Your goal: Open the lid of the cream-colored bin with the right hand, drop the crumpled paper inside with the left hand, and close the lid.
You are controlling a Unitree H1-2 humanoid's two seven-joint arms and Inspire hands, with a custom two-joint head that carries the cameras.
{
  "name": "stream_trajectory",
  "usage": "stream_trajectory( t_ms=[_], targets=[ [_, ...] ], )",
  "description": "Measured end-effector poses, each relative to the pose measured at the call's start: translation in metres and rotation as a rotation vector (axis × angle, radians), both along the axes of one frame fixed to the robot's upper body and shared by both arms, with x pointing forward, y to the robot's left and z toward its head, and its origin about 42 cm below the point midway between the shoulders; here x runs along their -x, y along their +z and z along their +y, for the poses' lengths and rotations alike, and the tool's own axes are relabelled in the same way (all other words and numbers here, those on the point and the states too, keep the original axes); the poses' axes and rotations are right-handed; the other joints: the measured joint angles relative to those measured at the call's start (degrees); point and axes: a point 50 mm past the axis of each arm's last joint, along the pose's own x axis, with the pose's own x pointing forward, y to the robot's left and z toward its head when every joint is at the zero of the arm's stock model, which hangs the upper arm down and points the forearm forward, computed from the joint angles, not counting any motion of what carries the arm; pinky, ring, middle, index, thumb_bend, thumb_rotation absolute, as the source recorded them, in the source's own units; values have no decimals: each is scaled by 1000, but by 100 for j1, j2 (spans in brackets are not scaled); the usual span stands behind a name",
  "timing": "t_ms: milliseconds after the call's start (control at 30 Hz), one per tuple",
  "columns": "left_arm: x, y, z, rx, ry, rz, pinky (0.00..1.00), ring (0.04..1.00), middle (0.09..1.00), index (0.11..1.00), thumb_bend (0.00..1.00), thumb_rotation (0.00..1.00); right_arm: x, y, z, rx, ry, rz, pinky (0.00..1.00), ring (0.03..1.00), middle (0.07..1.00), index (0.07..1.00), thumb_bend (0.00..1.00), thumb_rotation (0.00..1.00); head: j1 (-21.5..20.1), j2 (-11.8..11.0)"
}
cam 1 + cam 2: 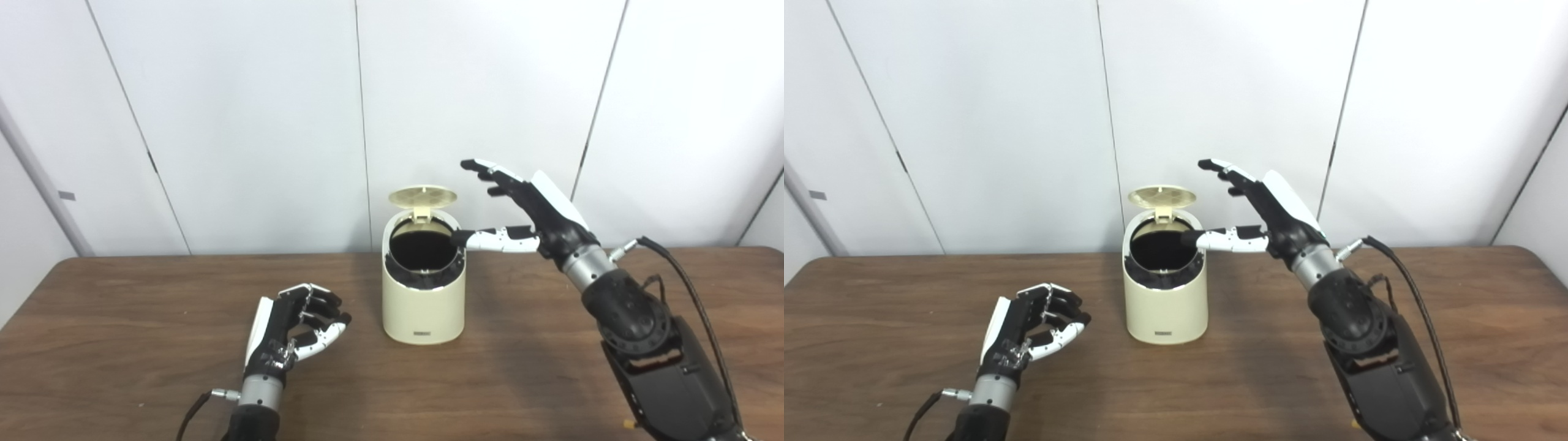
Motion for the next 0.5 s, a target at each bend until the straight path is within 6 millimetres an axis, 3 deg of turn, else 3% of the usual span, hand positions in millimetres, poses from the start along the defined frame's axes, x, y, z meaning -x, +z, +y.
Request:
stream_trajectory(
  t_ms=[300, 500],
  targets=[
    [0, -2, -2, 2, -2, 5, 477, 571, 498, 496, 516, 0, -2, 6, 11, 77, 40, 21, 885, 939, 930, 901, 660, 493, 35, 26],
    [0, -1, -3, 3, -5, 4, 476, 569, 498, 496, 516, 0, -5, 9, 18, 146, 48, 36, 842, 929, 925, 897, 680, 526, 88, 53]
  ],
)
